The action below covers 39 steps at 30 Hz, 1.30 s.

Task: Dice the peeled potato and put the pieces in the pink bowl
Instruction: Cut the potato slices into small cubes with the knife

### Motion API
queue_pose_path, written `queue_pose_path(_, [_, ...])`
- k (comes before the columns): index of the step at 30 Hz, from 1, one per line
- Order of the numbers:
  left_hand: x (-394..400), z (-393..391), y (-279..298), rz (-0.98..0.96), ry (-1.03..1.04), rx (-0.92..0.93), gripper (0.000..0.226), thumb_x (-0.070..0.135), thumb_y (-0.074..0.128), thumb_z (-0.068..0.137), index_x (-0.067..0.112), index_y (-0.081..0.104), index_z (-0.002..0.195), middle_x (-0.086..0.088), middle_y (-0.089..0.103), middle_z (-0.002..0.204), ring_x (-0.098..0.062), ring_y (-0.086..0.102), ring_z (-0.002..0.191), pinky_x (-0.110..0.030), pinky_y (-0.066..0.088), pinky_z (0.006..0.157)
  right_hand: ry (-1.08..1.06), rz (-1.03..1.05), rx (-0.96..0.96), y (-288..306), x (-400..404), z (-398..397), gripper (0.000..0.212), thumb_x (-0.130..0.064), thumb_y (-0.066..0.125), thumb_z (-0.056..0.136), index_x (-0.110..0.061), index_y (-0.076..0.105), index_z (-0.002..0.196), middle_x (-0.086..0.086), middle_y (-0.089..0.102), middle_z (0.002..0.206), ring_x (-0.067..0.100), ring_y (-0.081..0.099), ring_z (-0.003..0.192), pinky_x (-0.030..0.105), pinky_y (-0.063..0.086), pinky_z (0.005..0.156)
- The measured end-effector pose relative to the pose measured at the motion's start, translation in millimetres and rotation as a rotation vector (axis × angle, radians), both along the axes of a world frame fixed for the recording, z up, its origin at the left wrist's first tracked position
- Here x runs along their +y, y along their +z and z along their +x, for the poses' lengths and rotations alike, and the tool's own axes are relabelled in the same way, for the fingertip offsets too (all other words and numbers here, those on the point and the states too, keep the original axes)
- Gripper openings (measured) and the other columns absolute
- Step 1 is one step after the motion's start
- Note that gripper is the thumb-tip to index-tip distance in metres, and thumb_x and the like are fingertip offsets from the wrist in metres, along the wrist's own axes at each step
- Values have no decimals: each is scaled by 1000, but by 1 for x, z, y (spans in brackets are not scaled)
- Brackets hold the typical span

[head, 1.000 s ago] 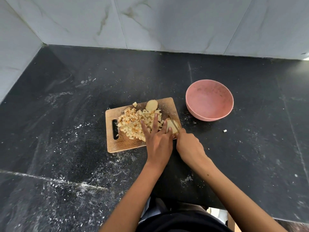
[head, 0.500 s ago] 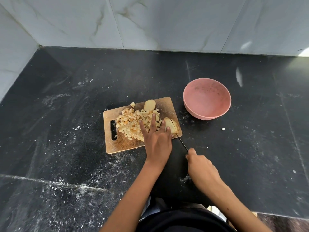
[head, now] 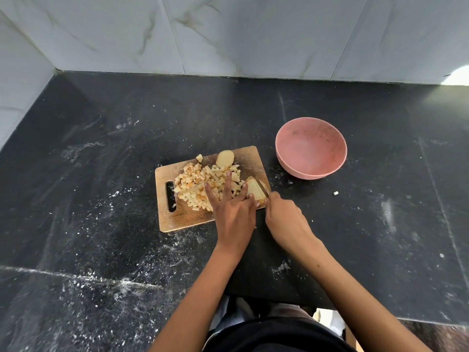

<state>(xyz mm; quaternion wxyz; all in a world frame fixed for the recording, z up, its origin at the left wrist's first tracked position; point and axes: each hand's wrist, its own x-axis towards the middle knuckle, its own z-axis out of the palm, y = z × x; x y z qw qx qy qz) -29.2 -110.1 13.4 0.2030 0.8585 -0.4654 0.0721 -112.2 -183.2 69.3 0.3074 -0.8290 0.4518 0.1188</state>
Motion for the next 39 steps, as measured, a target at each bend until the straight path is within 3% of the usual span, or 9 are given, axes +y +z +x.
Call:
queue_pose_path(9, [-1,0,-2,-25,4,4,5,14,77,79,15,78,75,-11,72,102,-38,44,132,-53,-12,115,18,-21,73,-6,3,20,28,-12,31,100,-4,45,122,19,58,119,37,57,109,35,35,72])
queue_pose_path(14, [-2,-2,-1,2,14,0,5,18,78,78,15,77,74,-9,73,99,-38,46,131,-52,-10,114,47,-21,188,-2,10,3,39,-9,33,99,-6,31,137,18,56,123,36,57,111,38,42,76])
queue_pose_path(23, [-1,0,-5,12,-7,25,7,19,76,80,16,77,75,-8,72,108,-33,42,135,-55,-8,115,56,45,237,3,27,-44,9,-15,29,103,-11,36,107,13,59,103,32,59,95,36,39,67])
queue_pose_path(25, [0,1,-6,3,-15,38,9,18,74,81,17,77,73,-11,65,124,-33,36,139,-56,-8,116,57,59,199,8,29,-53,13,-22,26,104,-13,32,98,12,56,95,31,55,88,35,38,68])
queue_pose_path(28, [2,5,-6,-23,9,53,8,21,76,79,21,75,71,-16,36,151,-33,16,146,-53,-15,115,26,55,71,19,29,-59,23,-30,25,104,-13,34,92,5,50,80,27,48,75,35,38,66])
queue_pose_path(30, [2,8,-5,-31,47,97,3,25,77,78,25,76,76,-16,20,158,-33,5,148,-52,-19,113,-13,42,-20,23,25,-52,26,-32,26,104,-12,36,90,5,50,75,28,49,72,36,39,64])
queue_pose_path(35, [4,11,-5,-28,91,188,4,29,78,77,29,75,80,-15,8,160,-32,-4,148,-55,-15,111,-17,30,4,9,10,-14,22,-29,28,104,-10,38,111,17,61,100,35,59,91,37,41,68])
queue_pose_path(39, [4,11,-3,-6,109,198,4,30,77,78,29,75,81,-13,6,160,-32,-7,148,-58,-13,111,22,-4,36,1,7,0,20,-19,30,102,-12,37,120,18,60,105,36,59,96,38,42,69])
